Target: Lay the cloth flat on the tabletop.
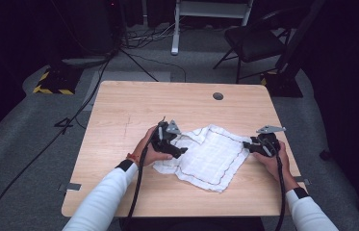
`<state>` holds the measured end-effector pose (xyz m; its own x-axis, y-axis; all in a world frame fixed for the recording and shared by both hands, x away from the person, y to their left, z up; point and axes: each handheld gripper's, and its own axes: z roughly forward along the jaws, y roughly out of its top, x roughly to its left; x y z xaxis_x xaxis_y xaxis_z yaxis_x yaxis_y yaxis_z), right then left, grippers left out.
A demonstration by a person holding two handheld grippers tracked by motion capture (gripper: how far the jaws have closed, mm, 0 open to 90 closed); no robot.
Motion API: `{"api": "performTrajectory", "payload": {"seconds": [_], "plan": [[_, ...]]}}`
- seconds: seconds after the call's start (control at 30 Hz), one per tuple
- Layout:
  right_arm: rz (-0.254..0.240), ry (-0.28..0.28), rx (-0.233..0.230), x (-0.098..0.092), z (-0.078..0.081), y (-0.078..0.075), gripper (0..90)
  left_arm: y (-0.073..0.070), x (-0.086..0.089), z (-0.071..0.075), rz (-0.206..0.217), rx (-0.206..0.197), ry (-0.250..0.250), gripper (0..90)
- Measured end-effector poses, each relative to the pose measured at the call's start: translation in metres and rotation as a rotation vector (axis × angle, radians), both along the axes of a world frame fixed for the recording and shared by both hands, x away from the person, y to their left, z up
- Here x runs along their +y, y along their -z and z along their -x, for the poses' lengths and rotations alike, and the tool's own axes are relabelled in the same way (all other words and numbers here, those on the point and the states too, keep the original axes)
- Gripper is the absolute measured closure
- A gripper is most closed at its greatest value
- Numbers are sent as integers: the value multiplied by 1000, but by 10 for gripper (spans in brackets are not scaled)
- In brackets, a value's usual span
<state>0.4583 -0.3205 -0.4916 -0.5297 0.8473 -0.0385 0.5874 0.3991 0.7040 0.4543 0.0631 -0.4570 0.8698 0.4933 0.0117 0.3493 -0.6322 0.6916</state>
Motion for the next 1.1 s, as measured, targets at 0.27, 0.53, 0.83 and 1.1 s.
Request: {"api": "performTrajectory", "payload": {"seconds": [0.27, 0.53, 0.83, 1.1], "plan": [[-25, 2, 21, -2, -3, 1, 545, 16, -37, -27, -66, -33, 11, 215], [-41, -67, 45, 6, -12, -1, 807, 22, -26, -55, -25, 38, 14, 690], [-14, -96, -40, 11, -10, -18, 854, -1, 10, -51, 78, -18, -33, 854], [-28, -121, -142, 30, -19, -51, 856, -13, 46, -39, 93, -27, -78, 853]]}}
